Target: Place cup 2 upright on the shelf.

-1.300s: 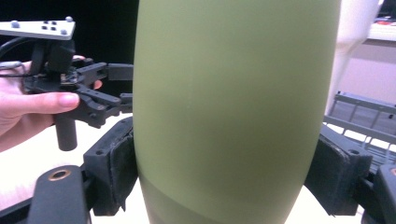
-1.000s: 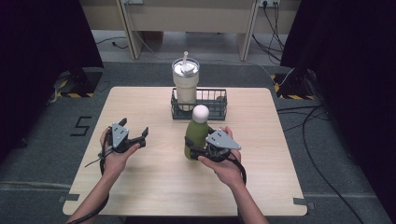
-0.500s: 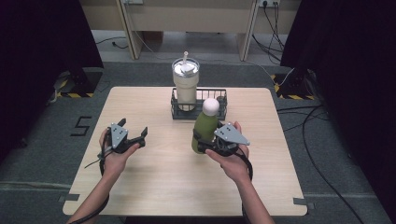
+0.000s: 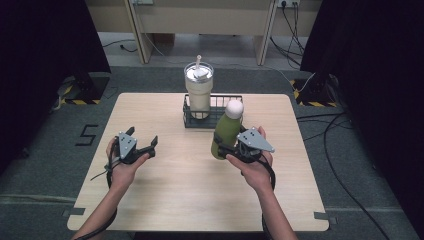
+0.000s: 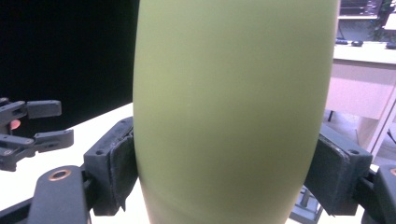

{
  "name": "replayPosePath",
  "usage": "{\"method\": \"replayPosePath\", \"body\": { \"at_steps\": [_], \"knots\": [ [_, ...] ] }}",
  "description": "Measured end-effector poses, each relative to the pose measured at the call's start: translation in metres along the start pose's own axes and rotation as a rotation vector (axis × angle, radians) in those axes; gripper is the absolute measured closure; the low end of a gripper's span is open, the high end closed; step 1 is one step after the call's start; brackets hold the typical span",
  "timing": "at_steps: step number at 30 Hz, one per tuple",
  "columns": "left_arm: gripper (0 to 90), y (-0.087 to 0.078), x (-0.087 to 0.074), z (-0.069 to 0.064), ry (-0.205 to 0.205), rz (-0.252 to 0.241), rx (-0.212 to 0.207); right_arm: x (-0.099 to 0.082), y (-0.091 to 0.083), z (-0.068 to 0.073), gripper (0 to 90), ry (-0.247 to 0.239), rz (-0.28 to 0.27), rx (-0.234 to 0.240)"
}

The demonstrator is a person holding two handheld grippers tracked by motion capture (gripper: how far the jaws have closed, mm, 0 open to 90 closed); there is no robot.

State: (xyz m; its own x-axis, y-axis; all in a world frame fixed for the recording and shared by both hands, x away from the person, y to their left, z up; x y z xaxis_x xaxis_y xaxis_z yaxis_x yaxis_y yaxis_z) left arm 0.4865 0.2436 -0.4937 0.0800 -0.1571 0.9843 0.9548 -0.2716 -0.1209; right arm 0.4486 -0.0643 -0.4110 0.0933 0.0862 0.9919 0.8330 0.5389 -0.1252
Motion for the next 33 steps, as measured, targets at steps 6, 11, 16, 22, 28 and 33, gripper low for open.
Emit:
{"method": "replayPosePath", "body": {
  "at_steps": [6,11,16,22,28,33],
  "knots": [
    [9.1,-0.003,-0.002,0.000,0.000,-0.001,-0.002,0.003,0.001,-0.006,21.1,-0.006,-0.010,-0.022],
    [9.2,-0.005,0.000,0.001,0.001,-0.009,-0.002,0.006,0.003,-0.011,21.1,0.002,-0.016,-0.047],
    [9.3,-0.005,0.000,0.001,0.000,-0.009,-0.003,0.010,0.007,-0.017,21.1,-0.001,-0.017,-0.069],
    [9.4,-0.004,0.000,-0.001,-0.002,-0.008,-0.004,0.014,0.010,-0.024,21.1,-0.004,-0.020,-0.092],
    [9.5,-0.004,-0.001,-0.001,-0.004,-0.003,-0.005,0.016,0.012,-0.030,21.1,0.002,-0.020,-0.110],
    [9.5,-0.004,-0.002,-0.001,-0.002,-0.003,-0.007,0.021,0.014,-0.033,21.1,-0.009,-0.024,-0.123]
  ]
}}
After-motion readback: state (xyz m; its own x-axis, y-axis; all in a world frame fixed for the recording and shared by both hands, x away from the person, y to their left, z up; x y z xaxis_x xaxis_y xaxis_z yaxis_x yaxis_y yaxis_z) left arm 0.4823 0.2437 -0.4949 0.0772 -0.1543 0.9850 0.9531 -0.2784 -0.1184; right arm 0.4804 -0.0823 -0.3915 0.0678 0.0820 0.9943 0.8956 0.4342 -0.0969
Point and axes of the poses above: each handheld gripper's, and its own axes: y roughly forward along the jaws, x roughly out of its top, z roughly to its left, the point moved 7 cm from there along y, roughly forward along the jaws, and after that the axes turned 1 degree about x, right-handed, at the moved point
